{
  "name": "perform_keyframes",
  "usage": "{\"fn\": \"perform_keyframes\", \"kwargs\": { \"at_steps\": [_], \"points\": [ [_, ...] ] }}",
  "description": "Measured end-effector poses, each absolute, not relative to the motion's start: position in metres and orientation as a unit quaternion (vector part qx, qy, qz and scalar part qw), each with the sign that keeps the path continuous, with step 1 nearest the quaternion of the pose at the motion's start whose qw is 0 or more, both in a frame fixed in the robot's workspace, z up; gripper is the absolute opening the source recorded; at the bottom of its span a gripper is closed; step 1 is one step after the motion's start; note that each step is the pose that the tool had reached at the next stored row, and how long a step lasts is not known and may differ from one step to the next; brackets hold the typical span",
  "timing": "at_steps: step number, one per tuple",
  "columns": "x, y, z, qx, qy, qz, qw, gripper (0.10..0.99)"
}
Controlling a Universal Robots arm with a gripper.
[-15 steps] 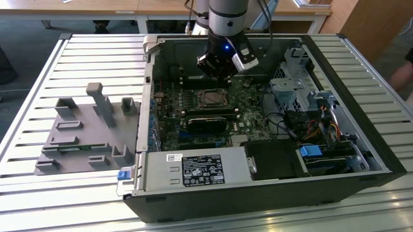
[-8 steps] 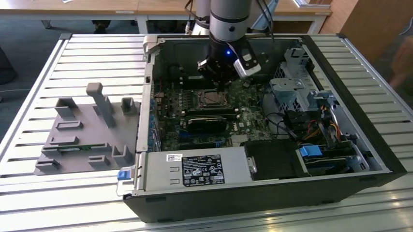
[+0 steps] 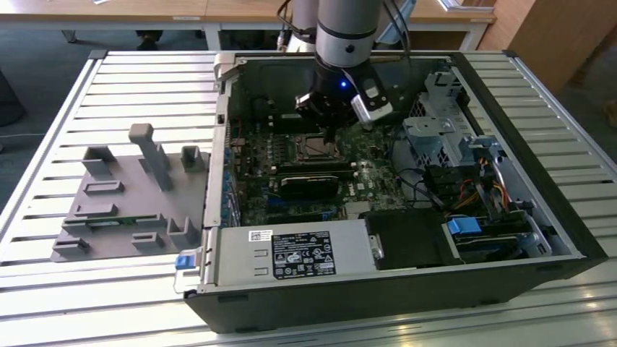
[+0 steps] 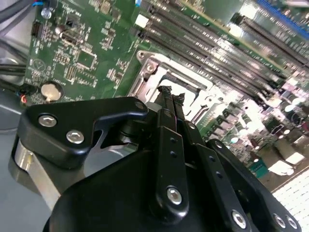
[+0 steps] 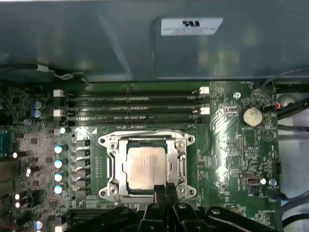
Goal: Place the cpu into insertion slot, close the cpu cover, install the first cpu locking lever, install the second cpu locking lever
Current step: 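Install the second cpu locking lever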
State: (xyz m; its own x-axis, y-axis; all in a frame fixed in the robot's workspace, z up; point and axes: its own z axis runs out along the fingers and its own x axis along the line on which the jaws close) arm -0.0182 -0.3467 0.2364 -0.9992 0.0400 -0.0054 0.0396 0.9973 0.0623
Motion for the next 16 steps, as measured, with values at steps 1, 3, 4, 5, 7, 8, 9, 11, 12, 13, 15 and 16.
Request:
{"fn": "perform_keyframes", "kwargs": {
  "at_steps": [1, 3, 4, 5, 7, 8, 9, 11, 12, 13, 15, 16],
  "points": [
    [-0.018, -0.349, 0.236, 0.020, 0.999, 0.032, 0.003, 0.153],
    [-0.018, -0.354, 0.235, 0.020, 0.999, 0.034, 0.003, 0.153],
    [-0.018, -0.356, 0.235, 0.020, 0.999, 0.036, 0.003, 0.153],
    [-0.018, -0.356, 0.235, 0.020, 0.999, 0.038, 0.003, 0.153],
    [-0.018, -0.357, 0.234, 0.020, 0.999, 0.042, 0.003, 0.153],
    [-0.018, -0.357, 0.233, 0.020, 0.999, 0.042, 0.003, 0.153],
    [-0.018, -0.358, 0.233, 0.020, 0.999, 0.042, 0.003, 0.153],
    [-0.018, -0.361, 0.233, 0.020, 0.999, 0.042, 0.003, 0.153],
    [-0.018, -0.364, 0.233, 0.020, 0.999, 0.042, 0.003, 0.153],
    [-0.018, -0.366, 0.233, 0.020, 0.999, 0.042, 0.003, 0.153],
    [-0.018, -0.369, 0.233, 0.020, 0.999, 0.042, 0.003, 0.153],
    [-0.019, -0.370, 0.233, 0.020, 0.999, 0.042, 0.003, 0.153]
  ]
}}
